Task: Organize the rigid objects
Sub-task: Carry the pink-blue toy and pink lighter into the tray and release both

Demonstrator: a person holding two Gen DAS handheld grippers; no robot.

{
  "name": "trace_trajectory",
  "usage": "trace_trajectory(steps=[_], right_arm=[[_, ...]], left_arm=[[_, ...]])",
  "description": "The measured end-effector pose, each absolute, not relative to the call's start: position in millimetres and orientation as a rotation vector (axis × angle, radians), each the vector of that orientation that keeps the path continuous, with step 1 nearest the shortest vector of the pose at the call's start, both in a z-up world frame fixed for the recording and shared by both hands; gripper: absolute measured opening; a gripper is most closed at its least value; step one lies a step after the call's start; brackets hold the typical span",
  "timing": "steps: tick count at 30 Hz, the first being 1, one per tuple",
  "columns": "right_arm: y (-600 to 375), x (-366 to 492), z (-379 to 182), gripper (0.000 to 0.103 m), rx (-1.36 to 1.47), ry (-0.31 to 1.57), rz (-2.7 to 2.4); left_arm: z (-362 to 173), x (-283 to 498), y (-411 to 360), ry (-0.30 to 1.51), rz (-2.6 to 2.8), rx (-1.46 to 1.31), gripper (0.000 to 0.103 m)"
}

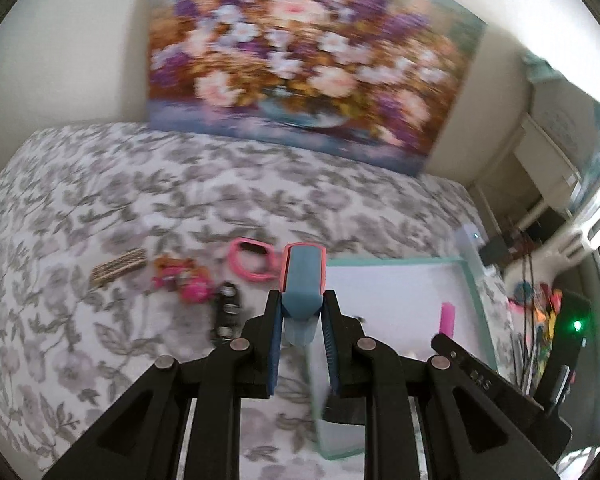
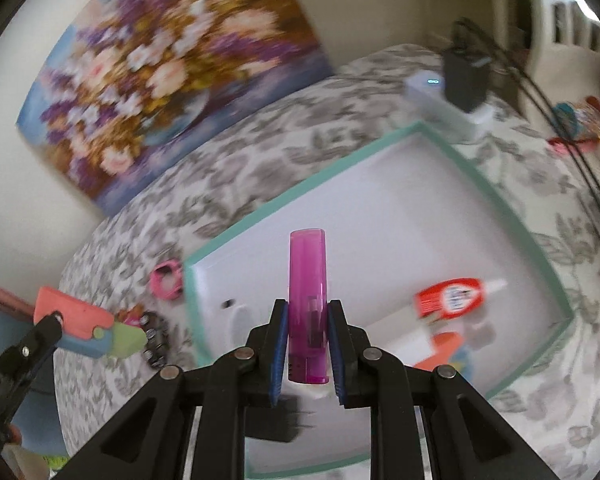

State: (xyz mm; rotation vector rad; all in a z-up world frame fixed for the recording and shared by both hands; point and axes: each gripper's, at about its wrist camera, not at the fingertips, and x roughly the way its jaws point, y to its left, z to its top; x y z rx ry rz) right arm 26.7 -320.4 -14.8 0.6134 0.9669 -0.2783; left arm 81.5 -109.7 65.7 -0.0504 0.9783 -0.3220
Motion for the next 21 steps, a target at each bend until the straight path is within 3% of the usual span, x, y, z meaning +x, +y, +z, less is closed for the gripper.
trace_trajectory(steps=[9,21], right_arm=[[-365.6,6.8,-21.5,0.021,0.654,0.943,-0.374],[-355.6,14.1,-22.6,0.021,0.615,0.940,-0.330]], left_arm=[[57.8,63.8,-178.9,0.981,-0.444,0.051,0.020],[39.4,56.2,-206.4,0.957,-0.457,0.154,0.020]])
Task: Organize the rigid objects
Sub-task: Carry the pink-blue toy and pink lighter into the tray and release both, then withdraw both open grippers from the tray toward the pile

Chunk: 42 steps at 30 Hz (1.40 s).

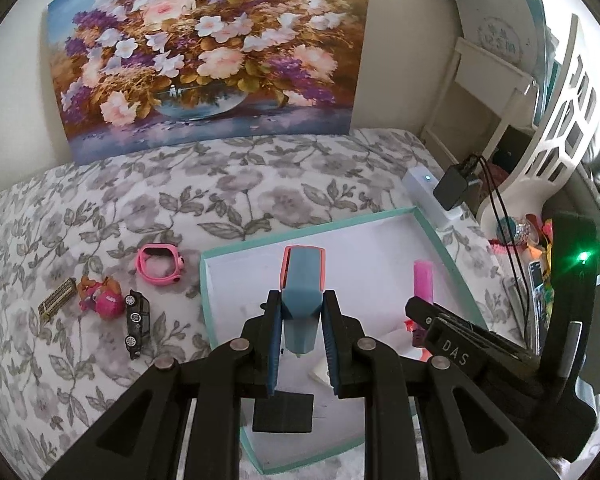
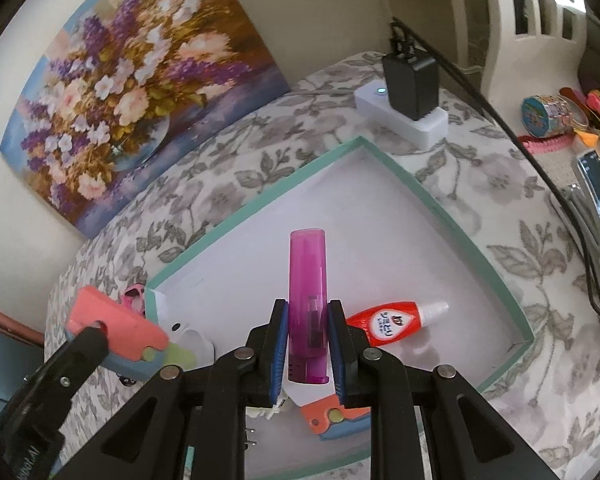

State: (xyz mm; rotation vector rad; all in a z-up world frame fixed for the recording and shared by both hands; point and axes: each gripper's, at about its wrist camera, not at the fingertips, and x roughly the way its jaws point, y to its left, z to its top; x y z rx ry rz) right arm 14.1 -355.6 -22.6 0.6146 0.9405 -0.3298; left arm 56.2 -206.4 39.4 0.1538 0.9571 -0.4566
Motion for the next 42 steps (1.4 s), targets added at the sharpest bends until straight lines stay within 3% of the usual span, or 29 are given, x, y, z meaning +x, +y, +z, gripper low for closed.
trace_trajectory(steps=[25,29,34,38,42], right_arm=[[-344.6,21.4,-26.0,0.023,0.596,0.986,-0.291],[-344.0,21.4,-26.9,0.023,0.595,0.992,-0.292],[-343.8,21.7,-27.0,0.023,0.594,0.994,-0.291],[-342.2,22.5,-27.9,0.023,0.588,1.001,-0.288],[-340.4,23.3,-29.0,0.023,0.584,1.007,-0.288]], left_arm=[[15.7,58.7,-209.7,1.070,-0.444,0.188,0.021],[17.2,60.3,-207.1,1.071,-0.442,0.179,0.033],[15.7,64.9,-199.9,1.086,-0.423,0.158,0.034],[14.4,70.1,-191.3,1.097,-0.401,0.130,0.045],[10.5,75.5,-182.2,1.113,-0.369,0.111,0.046]])
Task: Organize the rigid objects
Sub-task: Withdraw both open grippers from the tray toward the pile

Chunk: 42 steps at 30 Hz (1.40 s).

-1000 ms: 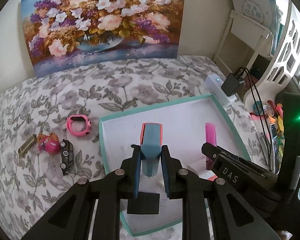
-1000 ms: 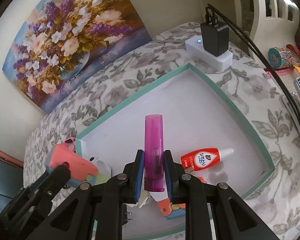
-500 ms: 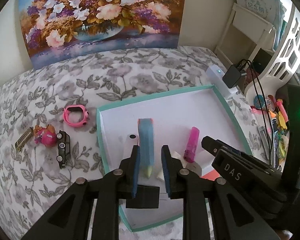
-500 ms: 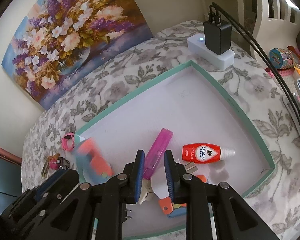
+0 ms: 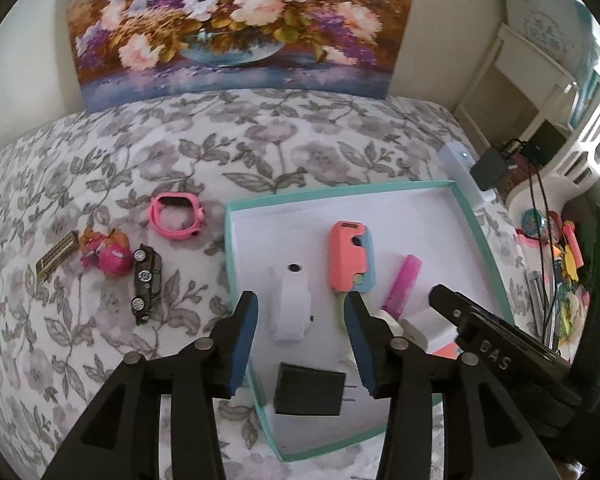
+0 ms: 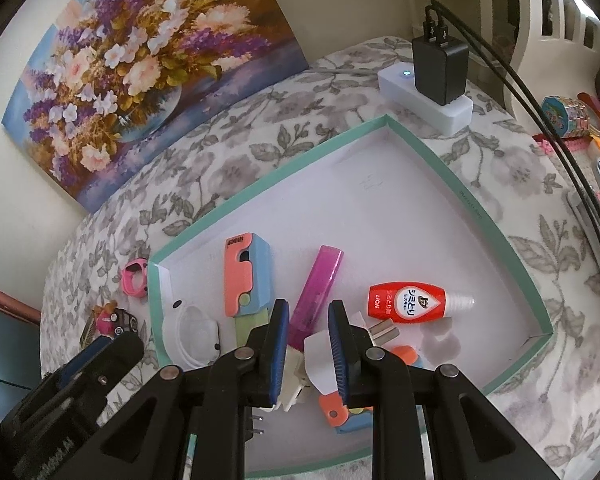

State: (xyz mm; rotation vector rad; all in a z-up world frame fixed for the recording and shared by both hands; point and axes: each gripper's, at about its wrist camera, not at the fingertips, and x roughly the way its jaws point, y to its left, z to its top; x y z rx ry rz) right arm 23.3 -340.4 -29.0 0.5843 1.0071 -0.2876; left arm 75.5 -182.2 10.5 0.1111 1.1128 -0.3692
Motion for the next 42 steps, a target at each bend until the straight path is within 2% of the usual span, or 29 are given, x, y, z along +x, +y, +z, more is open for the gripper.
trace_trajectory(steps=[9,10,11,13,14,17,19,22,23,25,32,36,42], right_arm=[[-336.0,26.1,-32.0,0.023,0.567,1.027,-0.281],[-335.6,26.5,-32.3,0.023,0.565,1.029,-0.282],[-334.9,26.9,-32.6,0.023,0.560,1.031,-0.284],[-334.0,27.3,-32.7,0.025,0.555,1.034,-0.286],[-333.6,27.6,-32.4,0.027,0.550,1.035,-0.288],[-331.7,28.8,-31.2,0.038,0.531,1.038,-0.295],[-329.9,29.5,-30.4,0.054,0.518,1.039,-0.301],[-327.1,31.3,-29.8,0.062,0.490,1.042,-0.315],[-326.2,31.9,-30.1,0.064,0.480,1.046,-0.320],[-324.5,32.6,-30.9,0.070,0.464,1.050,-0.325],[-319.6,34.6,-32.5,0.084,0.436,1.060,-0.327],[-317.2,35.4,-33.0,0.102,0.428,1.062,-0.327],[-315.0,36.2,-32.1,0.103,0.409,1.056,-0.335]], left_arm=[[-2.8,87.8,-160.1,1.173,-0.287,0.070,0.047],[-4.4,88.9,-158.6,1.180,-0.277,0.070,0.049],[-6.3,90.0,-157.1,1.188,-0.267,0.072,0.061],[-9.3,92.2,-153.3,1.198,-0.243,0.068,0.076],[-10.4,93.1,-151.5,1.202,-0.234,0.066,0.076],[-13.5,96.4,-145.2,1.215,-0.203,0.058,0.077],[-15.9,98.5,-141.2,1.221,-0.176,0.059,0.077],[-20.4,102.2,-132.4,1.236,-0.143,0.048,0.079],[-21.2,102.9,-130.1,1.239,-0.136,0.043,0.088],[-22.5,105.1,-124.0,1.241,-0.114,0.028,0.095],[-25.4,110.8,-108.0,1.251,-0.063,-0.008,0.095],[-28.3,113.4,-99.5,1.263,-0.040,-0.028,0.096],[-29.5,115.7,-88.0,1.262,-0.009,-0.057,0.096]])
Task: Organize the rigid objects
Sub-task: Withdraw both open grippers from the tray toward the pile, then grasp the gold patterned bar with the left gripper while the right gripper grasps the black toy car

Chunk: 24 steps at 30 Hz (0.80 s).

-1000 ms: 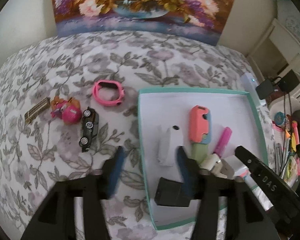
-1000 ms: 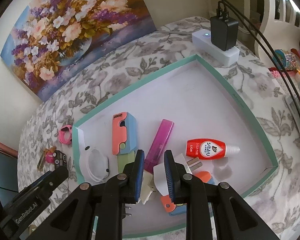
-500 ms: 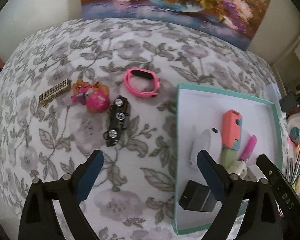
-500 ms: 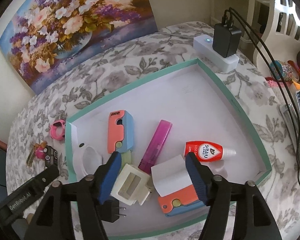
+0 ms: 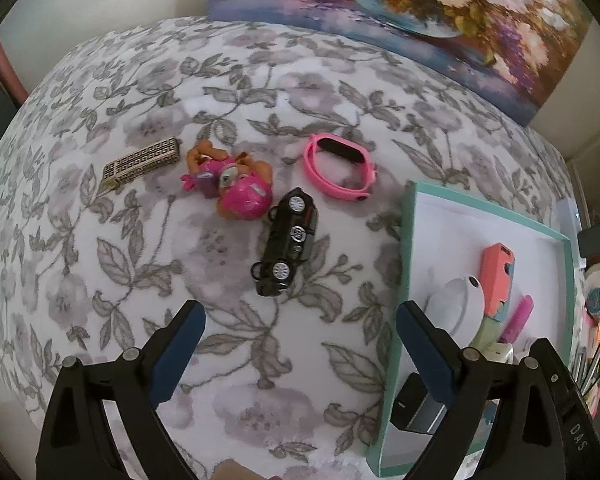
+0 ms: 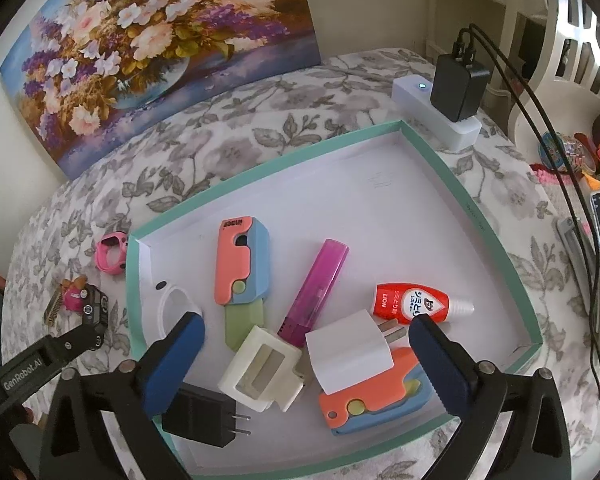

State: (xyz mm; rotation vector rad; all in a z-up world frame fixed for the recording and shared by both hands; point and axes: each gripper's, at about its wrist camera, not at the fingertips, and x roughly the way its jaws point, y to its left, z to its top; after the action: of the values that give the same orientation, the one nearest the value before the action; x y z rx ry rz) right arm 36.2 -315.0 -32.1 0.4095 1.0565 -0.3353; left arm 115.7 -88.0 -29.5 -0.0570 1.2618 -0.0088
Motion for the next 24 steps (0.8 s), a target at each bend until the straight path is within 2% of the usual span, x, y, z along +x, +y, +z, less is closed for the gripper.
trace_trajectory(steps=[18,24], right_arm=[[-307.6,38.6,-28.0,0.103,0.398,1.062,-0.303],[-291.9,40.7,-12.0,0.103,0.377,1.026,-0.269]], left_arm=[[-22.7,121.7,-53.9,1.252,0.015,-0.153,0.097],[-5.5,124.2,-23.1,1.185,0.075,-0.213,0.097]])
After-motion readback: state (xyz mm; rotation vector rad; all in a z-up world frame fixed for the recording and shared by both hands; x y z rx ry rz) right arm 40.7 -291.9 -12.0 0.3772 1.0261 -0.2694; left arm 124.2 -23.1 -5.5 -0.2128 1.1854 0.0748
